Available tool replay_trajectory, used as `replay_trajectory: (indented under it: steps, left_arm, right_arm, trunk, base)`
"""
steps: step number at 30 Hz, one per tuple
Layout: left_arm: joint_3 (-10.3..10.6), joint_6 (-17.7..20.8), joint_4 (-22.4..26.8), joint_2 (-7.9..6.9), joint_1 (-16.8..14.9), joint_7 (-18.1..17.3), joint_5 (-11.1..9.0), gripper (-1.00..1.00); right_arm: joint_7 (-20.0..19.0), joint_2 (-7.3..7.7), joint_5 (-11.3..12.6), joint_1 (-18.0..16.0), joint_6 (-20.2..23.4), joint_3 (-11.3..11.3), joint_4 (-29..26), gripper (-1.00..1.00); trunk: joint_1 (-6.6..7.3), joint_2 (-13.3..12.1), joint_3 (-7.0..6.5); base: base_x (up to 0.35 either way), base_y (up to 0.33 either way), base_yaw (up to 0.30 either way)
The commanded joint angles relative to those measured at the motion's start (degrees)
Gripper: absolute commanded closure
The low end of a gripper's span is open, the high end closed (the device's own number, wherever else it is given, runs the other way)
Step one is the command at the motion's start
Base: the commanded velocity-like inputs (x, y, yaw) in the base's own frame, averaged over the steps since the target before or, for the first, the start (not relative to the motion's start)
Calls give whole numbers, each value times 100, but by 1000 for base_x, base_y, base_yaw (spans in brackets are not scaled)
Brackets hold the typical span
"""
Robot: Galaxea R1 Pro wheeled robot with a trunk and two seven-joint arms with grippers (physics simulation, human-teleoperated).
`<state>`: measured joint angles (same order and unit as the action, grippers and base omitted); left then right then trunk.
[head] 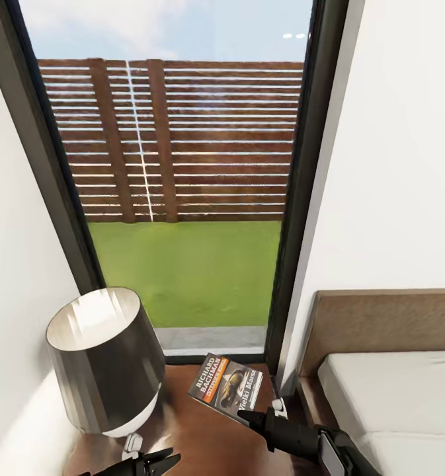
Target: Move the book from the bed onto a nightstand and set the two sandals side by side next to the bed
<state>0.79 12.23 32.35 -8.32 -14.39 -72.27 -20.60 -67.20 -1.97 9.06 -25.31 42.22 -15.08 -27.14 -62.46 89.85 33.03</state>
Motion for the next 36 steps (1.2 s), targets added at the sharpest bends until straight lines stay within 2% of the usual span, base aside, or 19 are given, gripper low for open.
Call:
replay_trajectory:
  steps: [1,36]
  left_arm:
    - [9,60,0,-3,-3,-15,-32,-100]
    - [10,60,0,-3,-3,-17,-32,-100]
  right_arm:
    - [-13,-5,-1,-3,40,-30,-2,100]
    - [-44,1,-1,-2,-12,-30,-3,100]
  trunk:
    - [-22,44,24]
    - [-791,1448,652]
  base:
    - [0,0,0]
    - [0,0,0]
